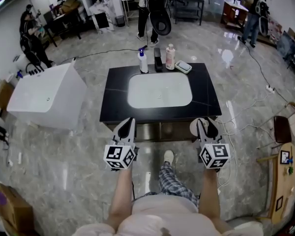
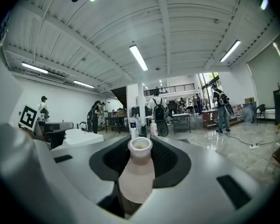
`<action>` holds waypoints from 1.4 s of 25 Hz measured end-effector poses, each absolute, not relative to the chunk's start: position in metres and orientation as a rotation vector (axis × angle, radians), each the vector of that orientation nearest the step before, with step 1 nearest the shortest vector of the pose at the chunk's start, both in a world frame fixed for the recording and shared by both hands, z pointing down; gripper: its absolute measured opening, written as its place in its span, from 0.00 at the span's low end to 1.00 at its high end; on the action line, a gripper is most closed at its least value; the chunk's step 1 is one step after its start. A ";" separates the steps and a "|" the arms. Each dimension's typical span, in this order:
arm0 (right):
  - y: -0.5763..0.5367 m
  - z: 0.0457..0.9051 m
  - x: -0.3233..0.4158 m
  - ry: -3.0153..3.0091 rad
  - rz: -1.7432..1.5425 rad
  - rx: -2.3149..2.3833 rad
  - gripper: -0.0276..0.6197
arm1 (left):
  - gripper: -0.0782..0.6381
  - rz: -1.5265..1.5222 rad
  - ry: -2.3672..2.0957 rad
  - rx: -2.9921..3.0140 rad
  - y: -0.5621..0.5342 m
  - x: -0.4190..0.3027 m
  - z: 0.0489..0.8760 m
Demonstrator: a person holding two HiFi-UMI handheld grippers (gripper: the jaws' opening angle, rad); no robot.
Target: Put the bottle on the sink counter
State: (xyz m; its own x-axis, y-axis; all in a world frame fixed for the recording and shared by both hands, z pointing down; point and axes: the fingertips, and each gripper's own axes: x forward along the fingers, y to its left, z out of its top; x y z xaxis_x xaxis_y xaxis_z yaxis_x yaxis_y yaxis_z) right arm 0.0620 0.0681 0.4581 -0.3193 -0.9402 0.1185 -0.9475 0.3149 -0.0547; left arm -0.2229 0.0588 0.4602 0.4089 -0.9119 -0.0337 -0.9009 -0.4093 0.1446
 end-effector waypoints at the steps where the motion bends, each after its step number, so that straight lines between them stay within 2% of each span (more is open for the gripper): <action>1: 0.045 0.460 0.065 -2.497 0.174 1.785 0.26 | 0.15 -0.162 -1.648 2.546 0.036 -0.218 0.463; 8: -0.156 0.459 0.087 -2.508 0.195 1.733 0.26 | 0.15 -0.155 -1.671 2.530 -0.167 -0.187 0.455; 16: -0.320 0.442 0.105 -2.536 0.171 1.724 0.26 | 0.15 -0.132 -1.749 2.555 -0.328 -0.161 0.439; 29: -0.405 0.440 0.113 -2.499 0.181 1.754 0.26 | 0.15 -0.080 -1.669 2.589 -0.428 -0.138 0.444; 35: -0.436 0.448 0.135 -2.439 0.187 1.828 0.26 | 0.15 -0.063 -1.505 2.662 -0.461 -0.084 0.455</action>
